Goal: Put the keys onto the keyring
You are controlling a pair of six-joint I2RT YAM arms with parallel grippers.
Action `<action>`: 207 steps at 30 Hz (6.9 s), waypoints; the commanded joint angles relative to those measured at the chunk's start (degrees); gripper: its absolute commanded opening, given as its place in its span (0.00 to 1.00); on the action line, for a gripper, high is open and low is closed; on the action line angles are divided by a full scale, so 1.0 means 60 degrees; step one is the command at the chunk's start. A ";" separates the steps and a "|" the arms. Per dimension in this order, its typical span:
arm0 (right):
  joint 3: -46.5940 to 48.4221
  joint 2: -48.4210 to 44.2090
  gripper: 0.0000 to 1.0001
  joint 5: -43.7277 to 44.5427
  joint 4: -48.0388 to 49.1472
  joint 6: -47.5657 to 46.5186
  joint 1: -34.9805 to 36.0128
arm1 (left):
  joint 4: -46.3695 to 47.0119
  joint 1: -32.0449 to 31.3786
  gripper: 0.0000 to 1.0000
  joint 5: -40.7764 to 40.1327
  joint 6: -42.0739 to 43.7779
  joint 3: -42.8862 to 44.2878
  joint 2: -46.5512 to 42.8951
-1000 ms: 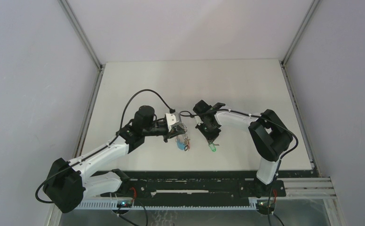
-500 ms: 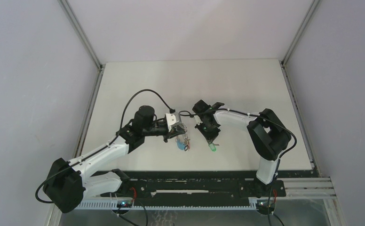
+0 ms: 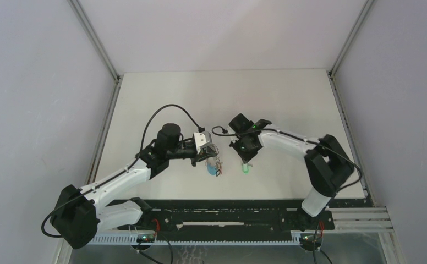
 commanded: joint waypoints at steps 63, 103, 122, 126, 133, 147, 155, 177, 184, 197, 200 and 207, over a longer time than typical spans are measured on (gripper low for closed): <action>-0.3159 -0.6078 0.00 -0.4370 0.5576 -0.6668 0.1148 | 0.0034 -0.0324 0.00 0.1262 0.1393 -0.0013 -0.0307; -0.2960 -0.5687 0.00 -0.4754 0.5784 -0.6522 0.1148 | 0.0099 -0.0327 0.00 0.1426 0.1361 -0.0032 -0.0331; -0.2907 -0.5517 0.00 -0.4919 0.6147 -0.6212 0.1148 | 0.0549 -0.0324 0.00 0.1613 0.1095 -0.0144 -0.0287; -0.2909 -0.5510 0.00 -0.4958 0.6330 -0.6041 0.1148 | 0.0759 -0.0324 0.00 0.1563 0.0999 -0.0207 -0.0316; -0.2903 -0.5502 0.00 -0.5008 0.6505 -0.5897 0.1147 | 0.0802 -0.0324 0.00 0.1549 0.0948 -0.0210 -0.0312; -0.2416 -0.5152 0.00 -0.4682 0.6071 -0.5853 0.1290 | 0.0466 -0.0359 0.00 0.1179 0.0786 0.0041 -0.0154; -0.2230 -0.4946 0.00 -0.4568 0.5967 -0.5880 0.1413 | 0.0464 -0.0397 0.00 0.0840 0.0509 0.0124 -0.0097; -0.2063 -0.4865 0.04 -0.4230 0.5571 -0.6241 0.1690 | 0.0352 -0.0428 0.00 0.0291 0.0155 0.0285 0.0028; -0.2047 -0.4868 0.13 -0.4127 0.5389 -0.6338 0.1686 | 0.0450 -0.0412 0.00 0.0244 0.0129 0.0205 -0.0047; -0.2570 -0.5841 0.26 -0.4205 0.5043 -0.6148 0.1203 | 0.0495 -0.0399 0.00 0.0248 0.0178 0.0173 0.0026; -0.2681 -0.5807 0.26 -0.4419 0.4993 -0.6136 0.0880 | 0.0509 -0.0397 0.00 0.0264 0.0182 0.0173 0.0007; -0.2722 -0.5485 0.23 -0.4809 0.4866 -0.6223 0.0650 | 0.0524 -0.0382 0.00 0.0288 0.0174 0.0185 0.0033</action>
